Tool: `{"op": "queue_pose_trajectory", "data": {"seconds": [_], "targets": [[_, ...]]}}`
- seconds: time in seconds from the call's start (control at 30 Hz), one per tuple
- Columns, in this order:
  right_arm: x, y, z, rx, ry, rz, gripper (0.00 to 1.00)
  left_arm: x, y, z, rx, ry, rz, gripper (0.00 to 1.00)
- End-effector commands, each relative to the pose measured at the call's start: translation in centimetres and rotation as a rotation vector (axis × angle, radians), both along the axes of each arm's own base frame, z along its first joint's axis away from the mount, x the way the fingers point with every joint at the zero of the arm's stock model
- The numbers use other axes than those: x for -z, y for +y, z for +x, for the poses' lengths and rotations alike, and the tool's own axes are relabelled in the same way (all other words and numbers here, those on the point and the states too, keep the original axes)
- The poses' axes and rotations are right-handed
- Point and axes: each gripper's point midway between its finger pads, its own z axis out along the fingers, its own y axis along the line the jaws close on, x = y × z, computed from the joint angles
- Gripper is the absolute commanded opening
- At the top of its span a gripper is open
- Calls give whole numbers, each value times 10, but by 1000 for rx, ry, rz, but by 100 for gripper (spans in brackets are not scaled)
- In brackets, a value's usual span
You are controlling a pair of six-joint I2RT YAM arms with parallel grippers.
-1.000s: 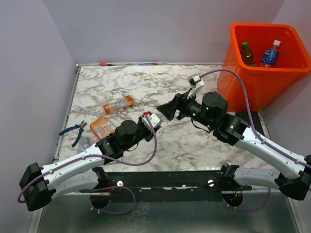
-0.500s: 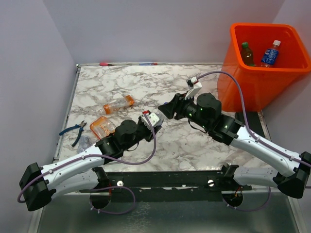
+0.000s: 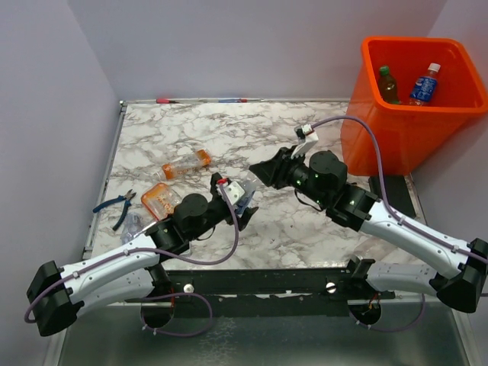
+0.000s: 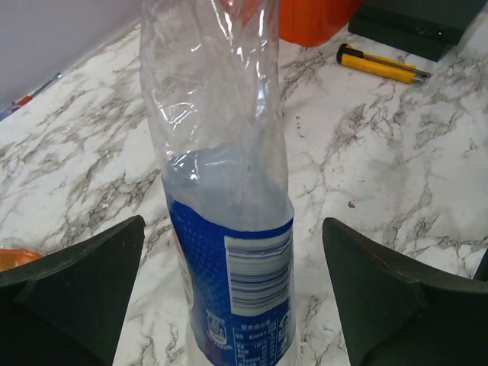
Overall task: Put the plastic bottles in the bin
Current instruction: Pick up the plastic bottle at the center of the board, then place the plastic bottle in the trash bin.
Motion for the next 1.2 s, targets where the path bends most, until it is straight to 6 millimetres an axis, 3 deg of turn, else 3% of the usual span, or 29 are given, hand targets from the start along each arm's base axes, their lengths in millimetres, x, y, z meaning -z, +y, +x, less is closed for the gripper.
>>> {"op": "queue_pose_trajectory", "data": {"seconds": [0.0, 0.07, 0.13, 0.33, 0.43, 0.53, 0.6, 0.67, 0.73, 0.83, 0.97, 1.03, 1.17], "targets": [[-28, -10, -6, 8, -65, 28, 0, -28, 12, 6, -56, -120, -95, 99], [-46, -23, -4, 41, -119, -12, 0, -33, 22, 11, -114, -144, -117, 99], [-85, -44, -1, 98, -209, -52, 0, -37, 31, 15, -162, -162, -135, 99], [-205, -135, 3, 402, -456, -178, 0, -46, 52, 24, -272, -201, -150, 99], [-255, -181, -2, 566, -549, -194, 0, -46, 55, 25, -290, -204, -150, 99], [-282, -187, -12, 547, -581, -160, 0, -46, 52, 24, -281, -198, -160, 99], [-280, -171, -15, 460, -564, -159, 0, -48, 50, 23, -270, -191, -176, 99], [-264, -145, -15, 336, -518, -190, 0, -57, 47, 19, -250, -187, -222, 99], [-243, -114, -18, 196, -451, -221, 0, -81, 40, 6, -166, -198, -306, 99], [-216, -79, -31, 0, -380, -249, 0, -131, 21, -28, 54, -223, -406, 99], [-201, -56, -58, -204, -380, -227, 0, -181, 5, -67, 280, -209, -435, 99], [-196, -50, -74, -301, -398, -210, 0, -195, 3, -76, 334, -194, -444, 99], [-185, -37, -104, -484, -431, -171, 0, -201, -10, -92, 447, -168, -421, 99]]}}
